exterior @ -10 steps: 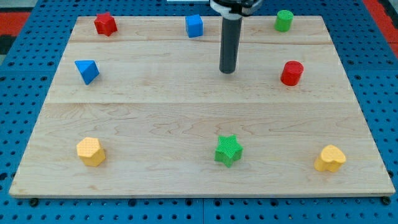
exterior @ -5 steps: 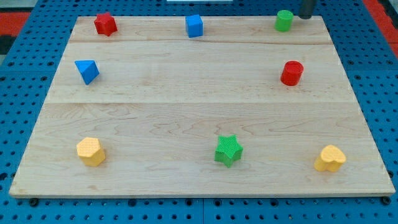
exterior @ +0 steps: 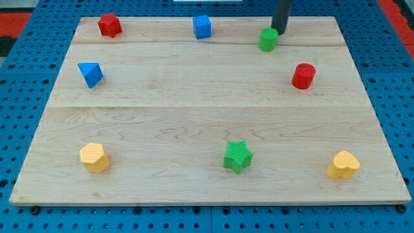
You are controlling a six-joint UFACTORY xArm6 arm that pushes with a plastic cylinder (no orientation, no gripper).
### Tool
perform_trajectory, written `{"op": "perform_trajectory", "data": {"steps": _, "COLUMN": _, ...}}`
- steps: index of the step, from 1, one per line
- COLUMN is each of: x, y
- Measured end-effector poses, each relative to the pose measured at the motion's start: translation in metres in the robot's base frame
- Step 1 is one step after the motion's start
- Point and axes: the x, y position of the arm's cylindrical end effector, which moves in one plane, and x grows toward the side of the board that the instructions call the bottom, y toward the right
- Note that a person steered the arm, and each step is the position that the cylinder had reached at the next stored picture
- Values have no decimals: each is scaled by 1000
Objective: Move the green circle to the center of the board
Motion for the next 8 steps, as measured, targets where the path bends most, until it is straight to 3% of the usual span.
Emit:
{"op": "perform_trajectory", "data": {"steps": 4, "x": 82, "y": -88}}
{"op": "perform_trajectory", "data": {"steps": 8, "x": 112, "y": -59}}
